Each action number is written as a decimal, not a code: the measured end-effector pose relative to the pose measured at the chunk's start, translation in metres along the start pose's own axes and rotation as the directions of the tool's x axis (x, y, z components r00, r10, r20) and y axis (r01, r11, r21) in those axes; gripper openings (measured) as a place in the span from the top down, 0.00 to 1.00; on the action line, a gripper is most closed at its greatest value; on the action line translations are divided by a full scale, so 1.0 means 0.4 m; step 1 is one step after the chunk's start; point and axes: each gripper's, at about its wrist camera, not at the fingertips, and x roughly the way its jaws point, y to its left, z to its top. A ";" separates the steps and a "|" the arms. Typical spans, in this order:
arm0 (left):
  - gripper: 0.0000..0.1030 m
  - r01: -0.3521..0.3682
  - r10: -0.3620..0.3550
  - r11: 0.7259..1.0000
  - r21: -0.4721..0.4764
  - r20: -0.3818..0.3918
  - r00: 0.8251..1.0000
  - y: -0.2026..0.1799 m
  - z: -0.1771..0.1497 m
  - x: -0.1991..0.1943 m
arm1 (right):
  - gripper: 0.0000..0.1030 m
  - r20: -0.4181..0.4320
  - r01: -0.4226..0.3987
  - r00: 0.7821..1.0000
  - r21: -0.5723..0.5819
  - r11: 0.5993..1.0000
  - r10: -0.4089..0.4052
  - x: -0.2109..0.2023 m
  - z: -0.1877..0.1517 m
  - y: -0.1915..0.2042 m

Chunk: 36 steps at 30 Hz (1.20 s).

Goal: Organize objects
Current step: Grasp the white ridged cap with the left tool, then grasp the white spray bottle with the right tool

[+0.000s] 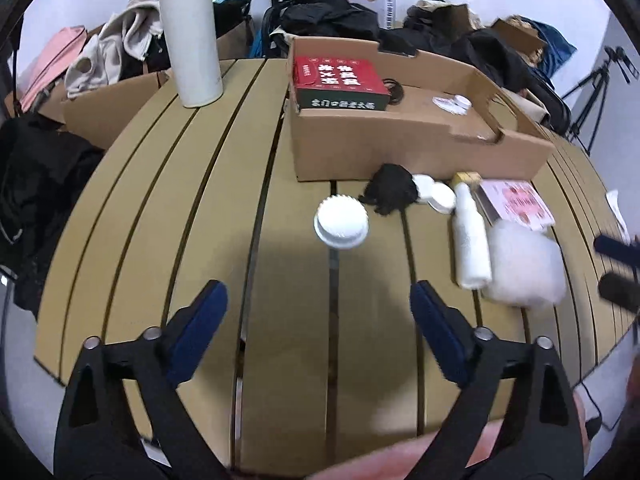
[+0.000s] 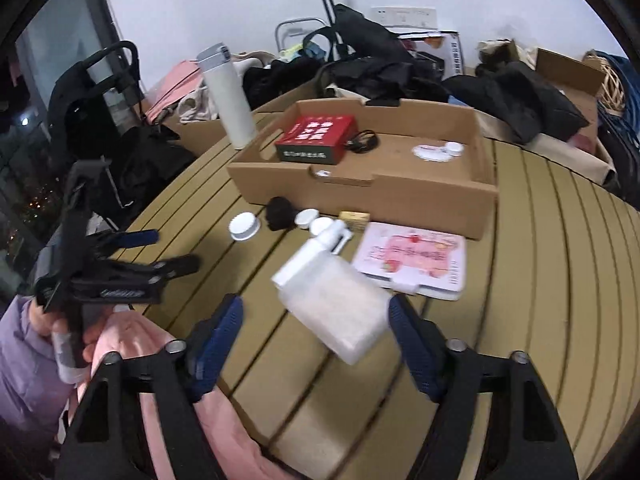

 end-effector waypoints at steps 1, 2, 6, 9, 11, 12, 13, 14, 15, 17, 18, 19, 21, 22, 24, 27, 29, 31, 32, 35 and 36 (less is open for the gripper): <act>0.19 0.018 -0.018 1.000 0.002 0.001 1.000 0.002 0.007 0.014 | 0.38 -0.002 -0.006 1.000 0.009 1.000 0.006 0.011 0.001 0.000; 0.21 0.031 -0.031 0.999 0.008 0.001 1.000 0.003 0.014 0.023 | 0.40 -0.005 -0.011 1.000 0.016 1.000 0.011 0.022 0.002 -0.001; 0.21 0.032 -0.031 0.999 0.039 -0.026 0.999 0.000 0.051 0.079 | 0.40 -0.023 0.000 1.000 -0.006 1.000 0.000 0.064 0.002 0.005; 0.26 0.026 -0.025 0.999 0.037 -0.036 0.999 0.011 0.070 0.109 | 0.40 -0.043 0.005 0.999 0.009 1.000 -0.004 0.093 -0.001 -0.012; 0.35 0.021 -0.019 0.999 0.040 -0.049 0.999 0.015 0.078 0.129 | 0.40 -0.052 0.018 0.998 0.016 1.000 -0.017 0.109 -0.001 -0.022; 0.39 0.023 -0.021 0.999 0.040 -0.053 0.998 0.017 0.079 0.134 | 0.40 -0.053 0.017 0.998 0.017 1.000 -0.016 0.114 0.002 -0.024; 0.48 0.030 -0.028 0.999 0.039 -0.057 0.998 0.018 0.081 0.139 | 0.40 -0.047 0.008 0.999 0.019 1.000 -0.007 0.118 0.008 -0.024; 0.54 0.027 -0.025 0.999 0.045 -0.047 0.999 0.014 0.081 0.140 | 0.40 -0.037 -0.002 0.999 0.020 1.000 0.002 0.121 0.016 -0.022; 0.60 0.039 -0.037 0.998 0.054 -0.040 0.999 0.009 0.081 0.140 | 0.40 -0.031 -0.018 0.999 0.018 1.000 0.018 0.129 0.028 -0.017; 0.67 0.047 -0.045 0.997 0.067 -0.034 0.998 0.000 0.080 0.140 | 0.40 -0.034 -0.038 0.999 -0.015 0.999 0.037 0.165 0.065 0.006; 0.67 0.053 -0.050 0.996 0.072 -0.036 0.998 -0.003 0.080 0.139 | 0.40 -0.041 -0.034 0.999 -0.030 0.999 0.033 0.183 0.080 0.014; 0.67 0.061 -0.057 0.995 0.079 -0.041 0.997 -0.007 0.081 0.139 | 0.40 -0.069 -0.024 0.997 -0.046 0.999 0.020 0.215 0.100 0.022; 0.68 0.062 -0.058 0.994 0.087 -0.041 0.997 -0.012 0.080 0.135 | 0.44 -0.154 0.051 0.986 -0.064 0.997 -0.060 0.286 0.133 0.027; 0.68 0.059 -0.056 0.994 0.089 -0.036 0.998 -0.011 0.079 0.130 | 0.44 -0.172 0.070 0.982 -0.082 0.994 -0.083 0.308 0.139 0.028; 0.65 0.065 -0.064 0.994 0.089 -0.014 0.998 -0.007 0.079 0.120 | 0.45 -0.224 0.097 0.968 -0.087 0.991 -0.115 0.348 0.136 0.024; 0.60 0.066 -0.065 0.992 0.105 -0.016 0.998 -0.010 0.088 0.133 | 0.46 -0.221 0.108 0.967 -0.096 0.989 -0.127 0.361 0.116 0.030; 0.66 0.073 -0.070 0.992 0.100 -0.032 0.997 -0.012 0.095 0.150 | 0.55 -0.209 0.129 0.966 -0.125 0.984 -0.154 0.362 0.111 0.043; 0.66 0.061 -0.058 0.993 0.096 -0.036 0.998 -0.013 0.097 0.149 | 0.66 -0.191 0.117 0.972 -0.124 0.985 -0.140 0.361 0.113 0.047; 0.66 0.049 -0.046 0.995 0.091 -0.035 0.998 -0.012 0.095 0.141 | 0.70 -0.185 0.119 0.973 -0.118 0.986 -0.140 0.360 0.113 0.045; 0.66 0.057 -0.058 0.996 0.068 0.021 0.998 -0.003 0.083 0.053 | 0.71 -0.143 0.112 0.982 -0.100 0.989 -0.126 0.319 0.111 0.046; 0.66 0.058 -0.061 0.997 0.054 0.053 0.997 0.001 0.081 0.002 | 0.71 -0.116 0.100 0.987 -0.078 0.992 -0.109 0.293 0.116 0.045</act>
